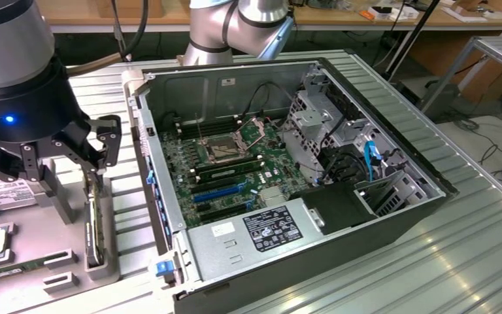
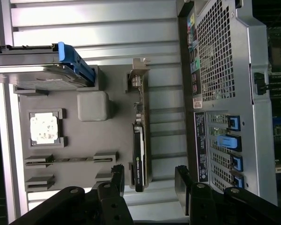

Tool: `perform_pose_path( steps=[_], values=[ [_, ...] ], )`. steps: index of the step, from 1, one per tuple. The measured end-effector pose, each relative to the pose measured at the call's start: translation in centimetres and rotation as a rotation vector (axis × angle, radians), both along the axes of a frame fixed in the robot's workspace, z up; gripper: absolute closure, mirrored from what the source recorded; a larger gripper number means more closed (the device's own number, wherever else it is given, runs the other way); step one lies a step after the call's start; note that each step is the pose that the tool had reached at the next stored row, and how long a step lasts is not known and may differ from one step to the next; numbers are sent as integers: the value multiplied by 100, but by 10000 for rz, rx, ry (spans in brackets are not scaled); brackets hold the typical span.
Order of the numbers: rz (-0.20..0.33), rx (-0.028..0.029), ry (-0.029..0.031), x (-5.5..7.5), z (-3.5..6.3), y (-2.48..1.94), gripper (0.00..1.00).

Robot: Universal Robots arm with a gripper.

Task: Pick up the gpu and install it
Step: 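Pick up the gpu and move the gpu toward the slot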

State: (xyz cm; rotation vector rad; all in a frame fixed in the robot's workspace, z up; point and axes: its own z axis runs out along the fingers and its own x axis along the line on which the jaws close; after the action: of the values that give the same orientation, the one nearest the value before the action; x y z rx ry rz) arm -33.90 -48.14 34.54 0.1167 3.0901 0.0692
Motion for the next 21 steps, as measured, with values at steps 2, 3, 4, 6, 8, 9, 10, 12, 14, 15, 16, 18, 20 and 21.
perform_pose_path(
  steps=[2, 3, 4, 6, 8, 9, 10, 12, 14, 15, 16, 18, 20, 21],
  values=[
    [0, 0, -5, 0, -8, 0, 44],
    [0, 0, -9, 0, -13, 0, 44],
    [0, 0, -11, 0, -16, 0, 44],
    [1, 0, -17, 0, -24, 0, 44],
    [0, -1, -25, 0, -33, 0, 44],
    [0, 0, -31, 0, -41, 0, 44],
    [0, 0, -37, 0, -48, 0, 44],
    [0, 0, -43, 0, -57, 0, 44],
    [0, -1, -49, 0, -64, 0, 44],
    [0, 0, -53, 0, -69, 0, 44],
    [0, 0, -57, 0, -73, 0, 44],
    [0, -1, -65, 0, -83, 0, 44],
    [0, 0, -74, 0, -94, 0, 44],
    [0, 0, -81, 0, -102, 0, 44]
  ],
)
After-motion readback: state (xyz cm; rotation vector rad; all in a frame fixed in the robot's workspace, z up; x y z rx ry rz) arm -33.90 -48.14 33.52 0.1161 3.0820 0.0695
